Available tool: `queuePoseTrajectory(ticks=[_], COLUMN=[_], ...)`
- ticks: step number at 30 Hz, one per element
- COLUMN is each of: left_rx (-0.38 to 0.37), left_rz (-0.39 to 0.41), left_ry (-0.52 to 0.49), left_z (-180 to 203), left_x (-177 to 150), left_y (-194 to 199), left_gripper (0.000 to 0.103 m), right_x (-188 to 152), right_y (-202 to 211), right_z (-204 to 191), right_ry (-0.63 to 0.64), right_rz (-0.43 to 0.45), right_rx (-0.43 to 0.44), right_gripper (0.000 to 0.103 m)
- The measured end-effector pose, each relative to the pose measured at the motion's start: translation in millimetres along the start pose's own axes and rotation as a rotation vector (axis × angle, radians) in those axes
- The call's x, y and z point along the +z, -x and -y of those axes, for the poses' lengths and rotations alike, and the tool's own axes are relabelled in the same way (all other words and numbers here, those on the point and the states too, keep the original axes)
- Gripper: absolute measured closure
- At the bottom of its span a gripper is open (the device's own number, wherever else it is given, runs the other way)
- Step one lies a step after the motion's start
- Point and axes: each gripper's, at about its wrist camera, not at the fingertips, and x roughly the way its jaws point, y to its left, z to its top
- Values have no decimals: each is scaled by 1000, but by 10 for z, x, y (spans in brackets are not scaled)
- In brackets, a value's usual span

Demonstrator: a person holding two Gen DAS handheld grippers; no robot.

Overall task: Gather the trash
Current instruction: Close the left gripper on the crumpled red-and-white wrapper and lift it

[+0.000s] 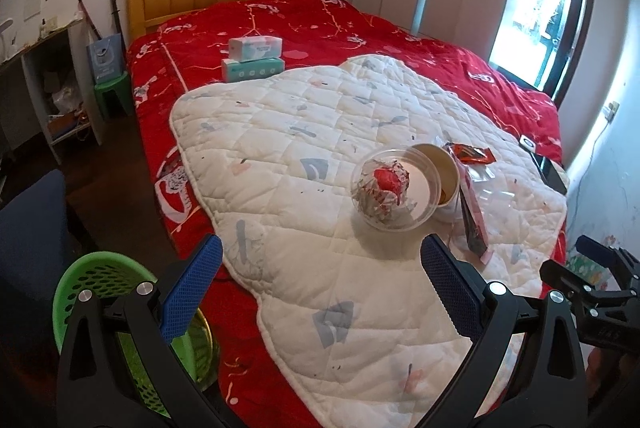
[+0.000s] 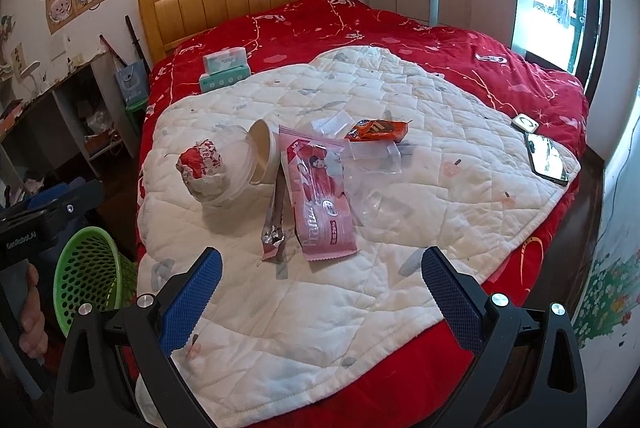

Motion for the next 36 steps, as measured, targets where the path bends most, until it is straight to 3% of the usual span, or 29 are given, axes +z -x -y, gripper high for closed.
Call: queuePoseTrajectory(ticks=[19,28,30,32,36], left_rx=[-135,-188,-202,-213,-234], left_rz=[-49,-105,-117,-125,-109], left_ry=[-53,-69,-74,-70,-60], left_z=[176,301,330,338,312], left_x=[201,306,318,313,295], left_y=[-588,-956,-1021,-1058,-1012], left_gripper=[12,38,54,64,70], right_x=[64,63,69,79,86], right_y=[-246,-335,-350,-357,-361], right_z=[97,123,127,121,109], right_ry=[-14,-18,-20,-20,-17], right_rz=[-27,-40,-43,-43,-41], right_rx=[-1,-2,0,1,4], right_gripper=[6,6,6,6,6])
